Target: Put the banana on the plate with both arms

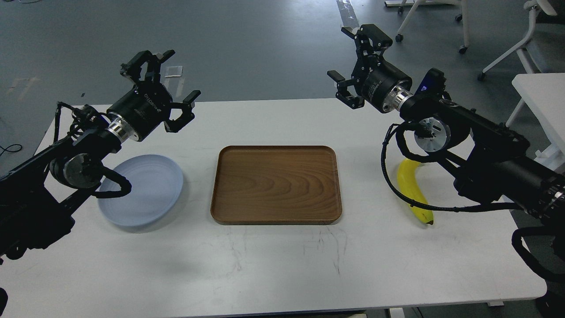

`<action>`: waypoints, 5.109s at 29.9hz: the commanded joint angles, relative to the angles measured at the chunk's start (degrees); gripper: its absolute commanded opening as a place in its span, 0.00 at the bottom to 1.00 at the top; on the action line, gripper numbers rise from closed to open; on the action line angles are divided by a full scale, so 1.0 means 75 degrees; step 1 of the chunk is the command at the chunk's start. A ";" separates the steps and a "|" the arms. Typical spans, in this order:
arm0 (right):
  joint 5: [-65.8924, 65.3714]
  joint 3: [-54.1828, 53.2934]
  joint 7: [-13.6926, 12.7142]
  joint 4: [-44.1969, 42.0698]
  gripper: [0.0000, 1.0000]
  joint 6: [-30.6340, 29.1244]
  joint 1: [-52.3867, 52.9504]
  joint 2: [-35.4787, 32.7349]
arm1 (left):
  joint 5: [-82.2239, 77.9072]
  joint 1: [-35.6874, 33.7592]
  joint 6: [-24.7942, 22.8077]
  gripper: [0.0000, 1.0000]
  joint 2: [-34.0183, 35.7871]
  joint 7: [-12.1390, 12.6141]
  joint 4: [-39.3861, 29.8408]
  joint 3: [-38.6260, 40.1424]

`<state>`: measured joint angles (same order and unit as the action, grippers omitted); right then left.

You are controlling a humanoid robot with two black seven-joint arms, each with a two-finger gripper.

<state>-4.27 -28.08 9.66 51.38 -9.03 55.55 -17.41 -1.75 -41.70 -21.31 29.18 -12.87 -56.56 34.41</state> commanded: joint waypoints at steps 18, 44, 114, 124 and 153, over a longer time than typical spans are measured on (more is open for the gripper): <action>0.0030 0.0075 -0.0151 0.0016 0.99 0.0255 0.0164 0.0118 | 0.0069 -0.0135 -0.0123 0.98 0.0058 0.0064 0.0241 0.0100; 0.0007 0.0158 -0.0140 0.0028 0.99 0.0290 0.0117 0.0282 | 0.0104 -0.0112 -0.0088 0.98 0.0304 0.0064 0.0229 0.0240; 0.0018 0.0052 -0.0397 0.0262 1.00 -0.0096 -0.0211 -0.0339 | -0.0259 -0.0112 -0.0041 0.98 0.0679 -0.0018 0.0252 0.0135; 0.0018 0.0052 -0.0397 0.0262 1.00 -0.0096 -0.0199 -0.0292 | -0.0259 -0.0100 -0.0053 0.98 0.0796 -0.0018 0.0241 0.0123; 0.0018 0.0041 -0.0397 0.0262 1.00 -0.0108 -0.0305 -0.0257 | -0.2282 -0.0170 0.0530 0.98 0.1007 -0.0368 0.0019 0.0111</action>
<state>-4.21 -27.37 6.68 53.35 -9.76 53.39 -19.07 -12.28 -42.63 -20.31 36.43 -13.66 -55.96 34.94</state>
